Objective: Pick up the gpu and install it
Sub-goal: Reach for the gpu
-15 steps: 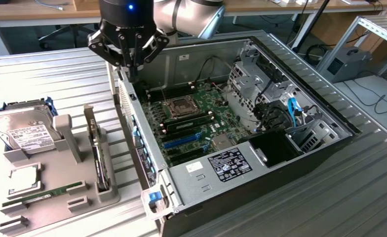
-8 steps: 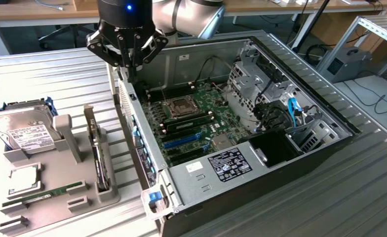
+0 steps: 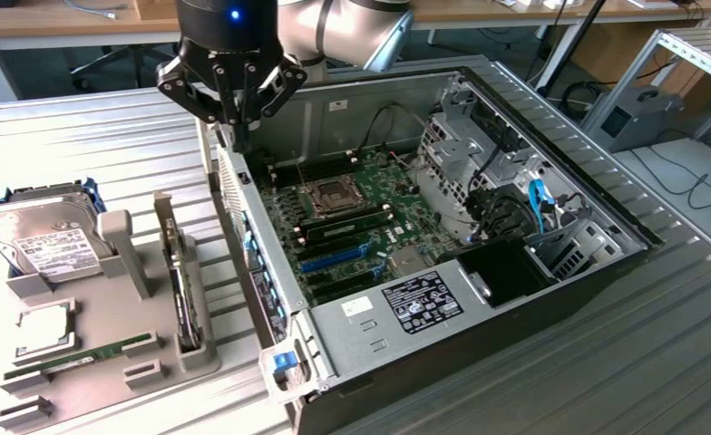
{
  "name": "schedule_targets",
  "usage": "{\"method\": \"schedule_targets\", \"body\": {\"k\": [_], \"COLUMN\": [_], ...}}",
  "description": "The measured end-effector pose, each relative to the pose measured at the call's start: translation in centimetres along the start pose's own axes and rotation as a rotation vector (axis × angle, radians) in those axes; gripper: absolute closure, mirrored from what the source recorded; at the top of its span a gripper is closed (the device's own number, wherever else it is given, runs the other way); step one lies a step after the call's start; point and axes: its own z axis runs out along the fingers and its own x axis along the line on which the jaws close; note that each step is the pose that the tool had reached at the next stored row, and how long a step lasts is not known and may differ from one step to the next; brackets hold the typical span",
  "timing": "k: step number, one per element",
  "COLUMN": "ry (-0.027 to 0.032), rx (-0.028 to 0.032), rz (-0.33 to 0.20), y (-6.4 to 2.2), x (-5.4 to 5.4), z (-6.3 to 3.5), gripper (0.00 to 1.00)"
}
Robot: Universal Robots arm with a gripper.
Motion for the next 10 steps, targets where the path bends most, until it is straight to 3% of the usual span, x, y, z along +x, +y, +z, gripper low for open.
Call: {"method": "schedule_targets", "body": {"k": [10], "ry": [0.0], "rx": [0.0], "rz": [0.0], "y": [-0.02], "x": [0.25], "z": [0.07], "gripper": [0.89]}}
